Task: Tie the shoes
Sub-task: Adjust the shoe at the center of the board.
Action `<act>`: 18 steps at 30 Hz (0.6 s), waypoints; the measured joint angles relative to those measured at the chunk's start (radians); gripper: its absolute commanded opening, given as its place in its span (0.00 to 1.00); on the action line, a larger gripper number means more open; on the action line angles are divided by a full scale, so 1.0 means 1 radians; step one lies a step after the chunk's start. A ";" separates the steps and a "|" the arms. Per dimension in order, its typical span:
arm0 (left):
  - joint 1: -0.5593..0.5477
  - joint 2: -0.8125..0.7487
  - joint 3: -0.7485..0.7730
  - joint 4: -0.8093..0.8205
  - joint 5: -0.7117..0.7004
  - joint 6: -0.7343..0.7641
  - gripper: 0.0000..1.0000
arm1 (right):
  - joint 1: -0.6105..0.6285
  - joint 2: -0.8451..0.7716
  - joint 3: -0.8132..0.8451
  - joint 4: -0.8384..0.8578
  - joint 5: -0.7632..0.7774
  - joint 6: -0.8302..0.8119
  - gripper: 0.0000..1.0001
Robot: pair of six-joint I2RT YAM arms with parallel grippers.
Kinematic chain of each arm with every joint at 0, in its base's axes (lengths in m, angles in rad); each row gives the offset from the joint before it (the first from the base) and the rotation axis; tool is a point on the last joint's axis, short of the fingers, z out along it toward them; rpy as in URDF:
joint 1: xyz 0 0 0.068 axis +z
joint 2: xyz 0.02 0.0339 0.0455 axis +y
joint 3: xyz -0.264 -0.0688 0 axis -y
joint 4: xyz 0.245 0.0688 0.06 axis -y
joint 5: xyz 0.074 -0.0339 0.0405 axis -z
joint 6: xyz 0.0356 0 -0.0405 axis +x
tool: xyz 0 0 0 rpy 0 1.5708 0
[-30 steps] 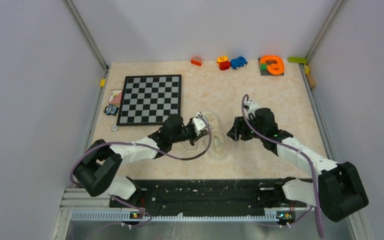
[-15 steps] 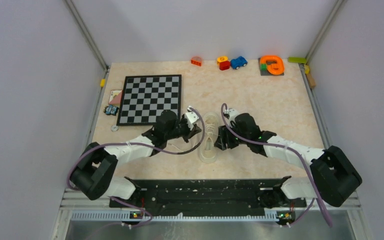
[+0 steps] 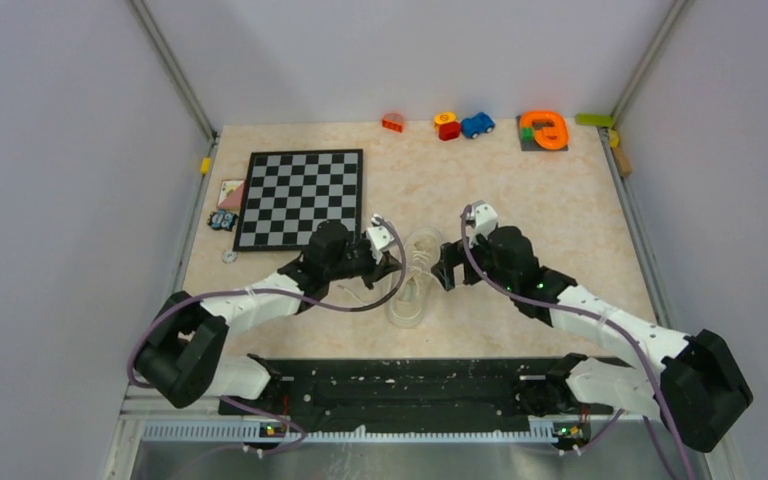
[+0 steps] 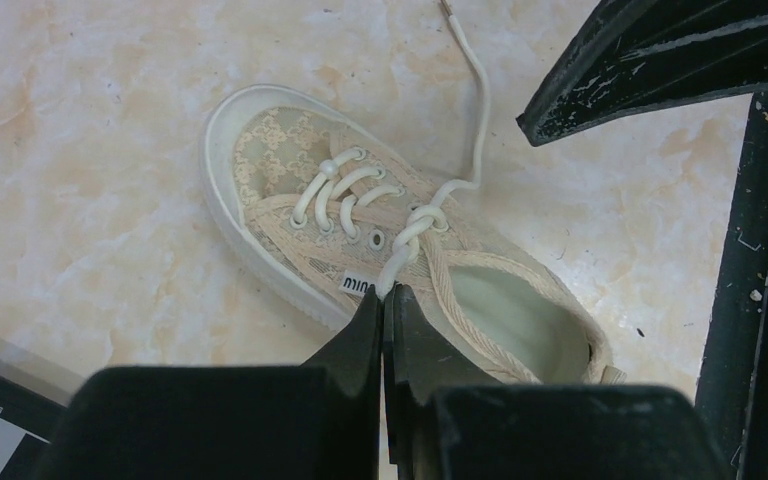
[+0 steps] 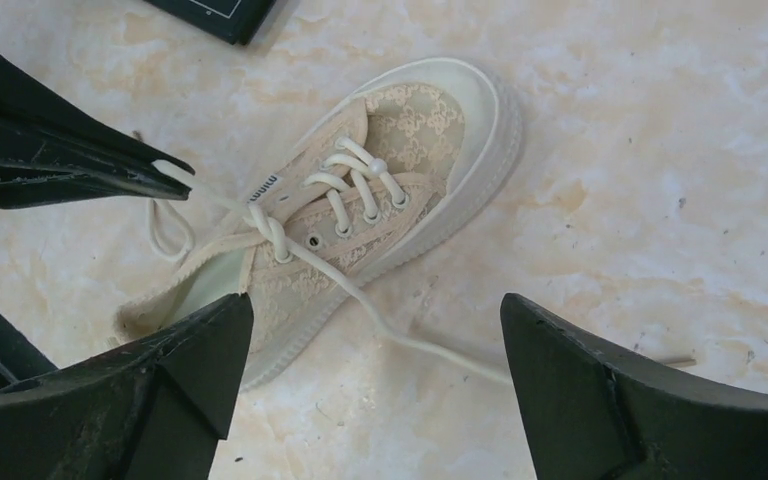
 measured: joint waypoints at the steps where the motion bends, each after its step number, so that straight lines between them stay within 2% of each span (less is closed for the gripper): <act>1: 0.000 0.000 -0.004 0.004 0.002 -0.002 0.00 | -0.001 -0.004 -0.002 0.007 -0.002 -0.011 0.84; 7: 0.000 -0.011 -0.019 0.016 0.000 -0.016 0.00 | -0.002 0.064 -0.002 0.014 -0.028 -0.090 0.56; 18: 0.000 -0.062 -0.072 0.063 -0.031 -0.023 0.00 | -0.010 0.261 0.047 0.029 -0.130 -0.202 0.55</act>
